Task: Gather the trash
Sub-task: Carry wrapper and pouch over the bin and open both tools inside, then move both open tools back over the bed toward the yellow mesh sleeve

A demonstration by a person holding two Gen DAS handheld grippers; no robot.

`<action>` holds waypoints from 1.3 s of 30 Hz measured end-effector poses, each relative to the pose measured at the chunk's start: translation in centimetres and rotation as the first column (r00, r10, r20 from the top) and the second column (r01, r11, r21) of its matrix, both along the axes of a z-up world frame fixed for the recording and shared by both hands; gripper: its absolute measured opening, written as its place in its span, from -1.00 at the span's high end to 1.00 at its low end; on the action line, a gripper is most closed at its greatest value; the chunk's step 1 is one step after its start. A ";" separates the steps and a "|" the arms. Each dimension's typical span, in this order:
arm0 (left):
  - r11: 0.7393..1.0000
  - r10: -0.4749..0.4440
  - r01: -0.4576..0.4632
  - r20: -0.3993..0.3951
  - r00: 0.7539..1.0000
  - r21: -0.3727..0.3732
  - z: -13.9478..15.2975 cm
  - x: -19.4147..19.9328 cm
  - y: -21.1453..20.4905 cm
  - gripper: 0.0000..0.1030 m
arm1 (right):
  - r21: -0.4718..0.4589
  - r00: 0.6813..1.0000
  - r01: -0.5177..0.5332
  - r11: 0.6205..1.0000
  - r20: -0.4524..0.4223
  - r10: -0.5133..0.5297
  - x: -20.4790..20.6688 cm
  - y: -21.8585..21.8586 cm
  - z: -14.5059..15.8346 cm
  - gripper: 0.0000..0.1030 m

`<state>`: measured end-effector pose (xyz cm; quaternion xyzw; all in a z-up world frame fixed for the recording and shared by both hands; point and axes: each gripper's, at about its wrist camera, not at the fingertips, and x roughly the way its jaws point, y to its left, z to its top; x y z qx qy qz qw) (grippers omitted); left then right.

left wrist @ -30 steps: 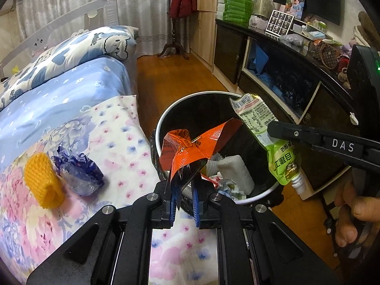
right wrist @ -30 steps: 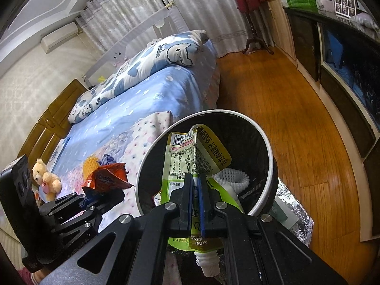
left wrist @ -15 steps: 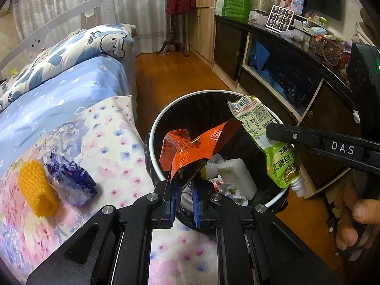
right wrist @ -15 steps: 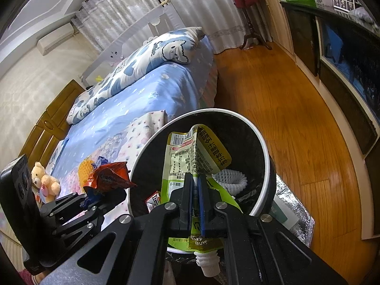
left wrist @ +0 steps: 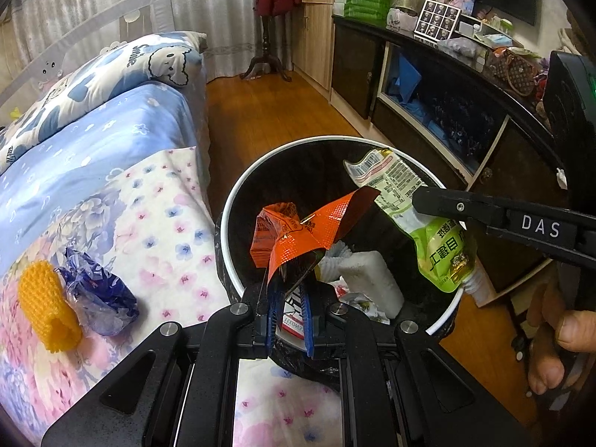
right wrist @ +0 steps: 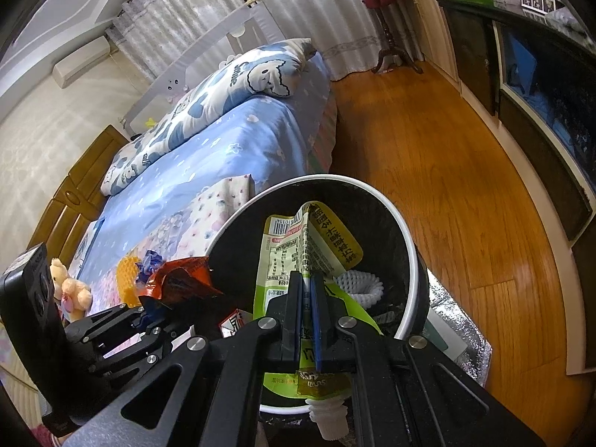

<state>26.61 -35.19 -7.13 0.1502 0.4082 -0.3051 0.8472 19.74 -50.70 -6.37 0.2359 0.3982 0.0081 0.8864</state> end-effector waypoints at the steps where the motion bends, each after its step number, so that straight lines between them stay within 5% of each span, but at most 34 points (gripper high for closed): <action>1: 1.000 0.000 0.000 0.000 1.000 0.000 0.0 0.0 -0.1 0.81 | -0.001 1.000 -0.001 1.000 -0.002 0.001 0.1 0.0 0.0 0.92; 6: 1.000 -0.005 0.005 0.000 1.000 -0.001 0.4 0.1 -0.4 0.75 | -0.001 1.000 0.001 1.000 -0.010 -0.001 0.3 -0.1 -0.3 0.89; 10: 1.000 0.006 -0.005 0.021 1.000 -0.007 0.8 -0.2 0.0 -0.04 | 0.008 1.000 0.014 1.000 0.003 -0.014 0.3 -0.2 0.0 0.77; 13: 1.000 0.007 -0.006 0.033 0.999 -0.010 0.9 -0.9 0.5 -0.10 | 0.015 0.999 0.035 0.999 0.019 -0.035 -0.1 -0.3 0.3 0.14; 16: 1.000 0.026 -0.025 0.037 0.999 -0.017 0.8 -1.5 1.6 -0.25 | 0.017 0.998 0.049 0.999 0.035 -0.049 -0.6 -0.3 0.7 0.05; 24: 0.993 0.100 -0.100 -0.002 0.995 -0.061 0.3 -2.6 6.1 -0.31 | 0.020 0.996 0.063 0.998 0.066 -0.064 -2.1 0.7 1.6 -0.39; 39: 0.966 0.236 -0.241 -0.056 0.970 -0.096 -1.2 -4.3 14.5 -0.33 | 0.019 0.997 0.017 1.000 0.070 -0.018 -4.5 5.6 1.3 -0.77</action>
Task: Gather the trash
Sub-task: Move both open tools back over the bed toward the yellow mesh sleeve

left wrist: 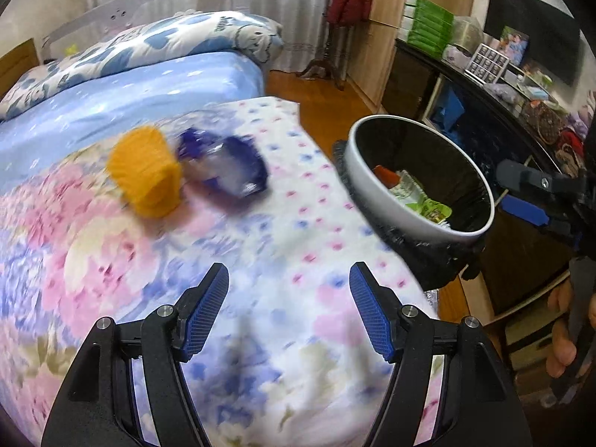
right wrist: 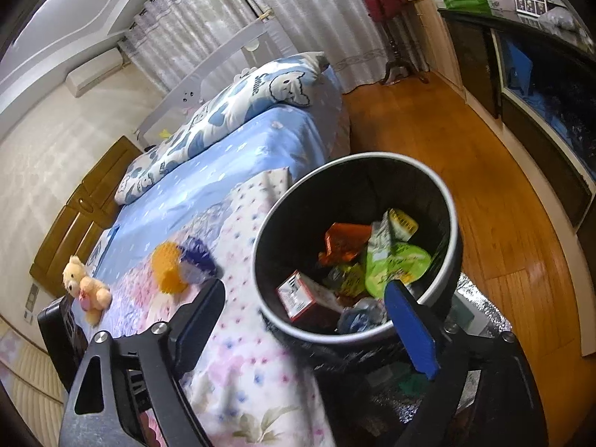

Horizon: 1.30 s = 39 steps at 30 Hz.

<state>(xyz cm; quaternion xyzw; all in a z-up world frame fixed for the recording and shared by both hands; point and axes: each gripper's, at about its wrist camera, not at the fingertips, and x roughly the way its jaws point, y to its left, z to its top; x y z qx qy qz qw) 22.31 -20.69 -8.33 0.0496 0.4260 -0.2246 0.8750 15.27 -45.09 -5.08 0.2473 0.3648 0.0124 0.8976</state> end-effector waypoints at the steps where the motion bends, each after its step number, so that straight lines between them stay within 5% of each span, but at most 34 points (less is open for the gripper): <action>1: 1.000 0.010 -0.010 -0.004 1.000 -0.006 -0.1 -0.1 0.6 -0.33 | -0.005 1.000 0.000 1.000 -0.004 0.000 -0.1 0.4 -0.1 -0.77; 27: 0.983 0.186 -0.185 0.037 0.982 -0.017 -0.1 -2.6 10.6 -0.41 | -0.175 0.980 -0.191 0.966 0.018 0.197 -2.6 12.1 -0.9 -0.81; 39: 0.973 0.231 -0.231 0.035 0.972 -0.013 -0.7 -2.7 13.0 -0.44 | -0.175 0.961 -0.271 0.947 0.007 0.276 -2.0 15.2 -2.0 -0.81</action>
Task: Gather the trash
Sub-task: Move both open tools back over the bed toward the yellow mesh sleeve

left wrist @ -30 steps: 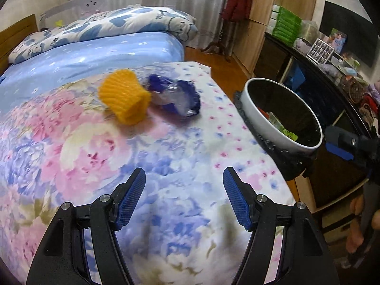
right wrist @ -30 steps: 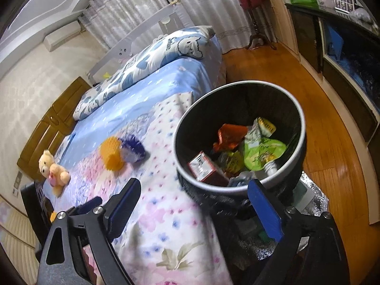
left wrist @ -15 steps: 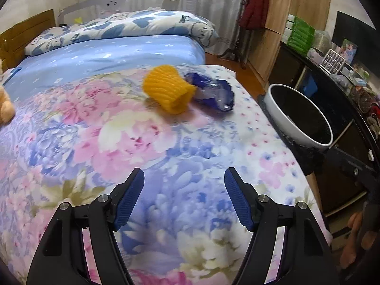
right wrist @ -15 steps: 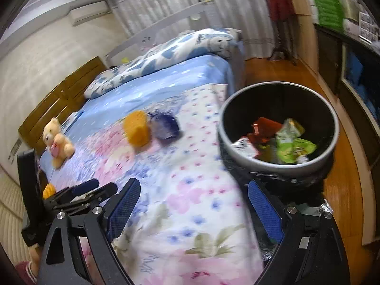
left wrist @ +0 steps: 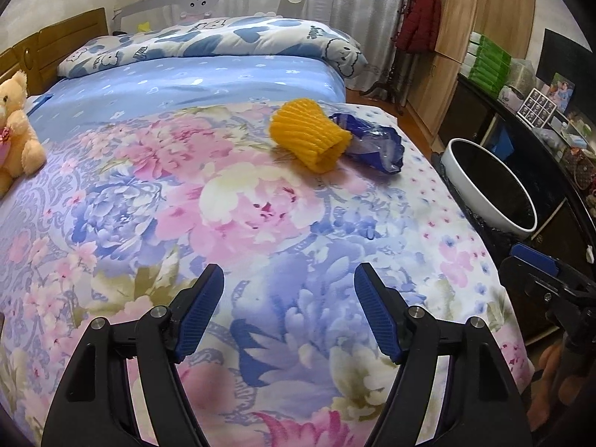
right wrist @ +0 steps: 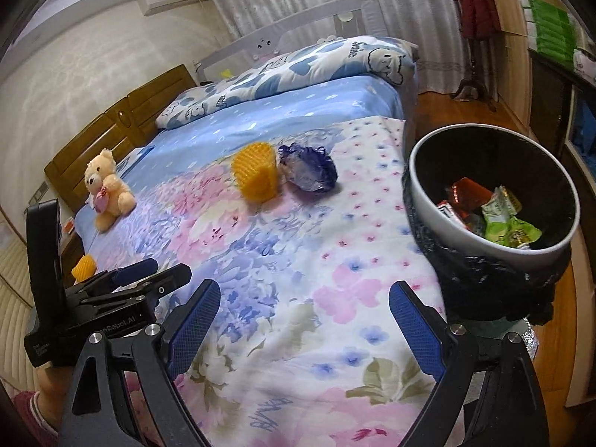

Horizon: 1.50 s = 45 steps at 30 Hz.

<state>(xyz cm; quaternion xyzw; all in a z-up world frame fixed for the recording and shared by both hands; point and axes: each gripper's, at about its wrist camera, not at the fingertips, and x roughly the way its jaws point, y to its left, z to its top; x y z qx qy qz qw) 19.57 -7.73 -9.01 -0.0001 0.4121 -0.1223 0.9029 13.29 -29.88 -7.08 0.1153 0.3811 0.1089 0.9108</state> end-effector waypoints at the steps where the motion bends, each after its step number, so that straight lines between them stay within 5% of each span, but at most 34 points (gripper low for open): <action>1: 1.000 0.003 -0.003 0.000 1.000 0.000 0.0 0.0 0.1 -0.44 | 0.001 1.000 -0.004 1.000 -0.002 0.004 0.2 0.2 0.0 -0.81; 27: 0.997 0.073 -0.072 -0.010 0.997 0.032 -0.8 1.3 3.0 -0.44 | 0.038 0.998 -0.028 0.999 -0.059 0.030 3.7 1.9 -1.6 -0.81; 45: 0.999 0.035 -0.034 -0.040 0.999 0.040 -1.4 5.0 0.7 -0.44 | 0.102 0.997 -0.031 0.994 -0.063 0.038 8.2 -0.5 -1.3 -0.81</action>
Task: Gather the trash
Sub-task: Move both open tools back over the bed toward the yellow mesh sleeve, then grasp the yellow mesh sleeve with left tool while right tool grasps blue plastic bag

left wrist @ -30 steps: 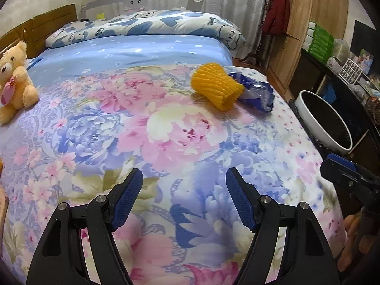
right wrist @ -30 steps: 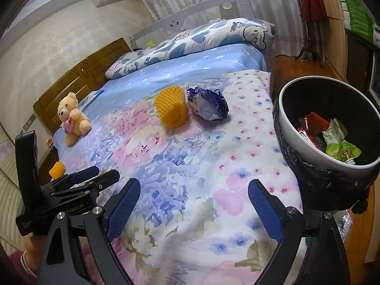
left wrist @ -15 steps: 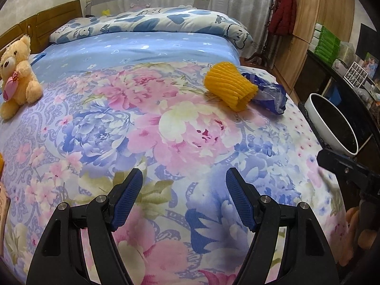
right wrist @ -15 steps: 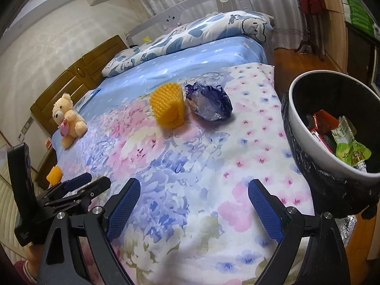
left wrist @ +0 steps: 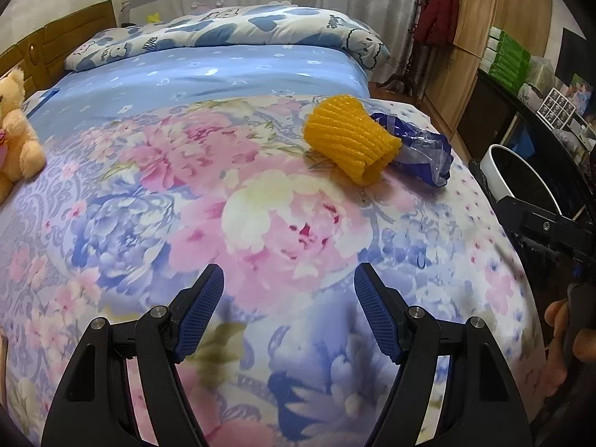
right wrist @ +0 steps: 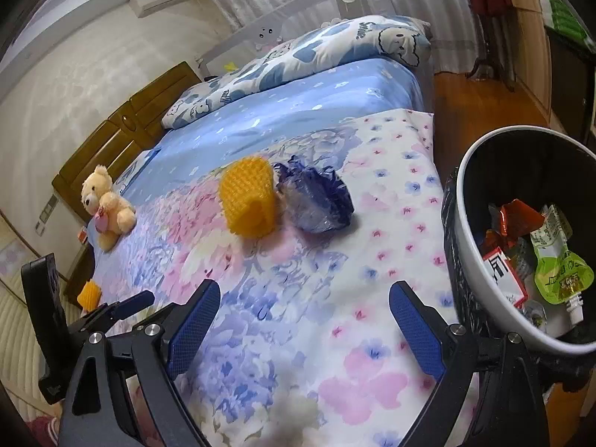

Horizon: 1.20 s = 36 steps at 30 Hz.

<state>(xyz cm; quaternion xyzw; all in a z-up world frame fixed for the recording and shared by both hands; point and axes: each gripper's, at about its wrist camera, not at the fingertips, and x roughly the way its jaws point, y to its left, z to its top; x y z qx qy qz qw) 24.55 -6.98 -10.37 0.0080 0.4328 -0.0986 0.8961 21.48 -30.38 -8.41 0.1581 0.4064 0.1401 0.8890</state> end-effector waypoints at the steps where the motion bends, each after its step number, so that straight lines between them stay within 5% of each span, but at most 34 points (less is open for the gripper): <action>1: 1.000 -0.002 0.002 -0.003 1.000 -0.003 0.0 0.3 -0.2 -0.44 | 0.004 1.000 0.002 1.000 -0.003 -0.002 0.1 -0.1 0.0 -0.81; 18: 0.996 -0.078 0.080 0.050 0.996 -0.048 0.2 6.7 -3.9 -0.40 | 0.084 1.000 0.015 0.996 -0.012 -0.014 2.5 -1.8 0.1 -0.81; 21: 0.993 -0.102 0.105 0.048 0.994 -0.057 -0.2 7.7 -4.2 0.01 | 0.090 1.000 0.024 0.996 -0.006 -0.023 2.7 -2.0 0.2 -0.81; 23: 0.991 -0.116 0.118 0.037 0.993 -0.066 -0.5 8.2 -4.2 0.56 | 0.094 0.999 0.032 0.995 -0.007 -0.032 2.9 -2.2 0.2 -0.81; 25: 0.987 -0.133 0.134 0.022 0.991 -0.085 -0.8 8.3 -3.9 0.84 | 0.097 0.999 0.038 0.995 -0.008 -0.038 3.2 -2.2 0.2 -0.81; 36: 0.982 -0.130 0.130 0.006 0.991 -0.135 -0.3 3.8 1.1 0.87 | -0.051 1.000 -0.005 0.999 0.030 0.006 6.1 1.6 -0.3 -0.69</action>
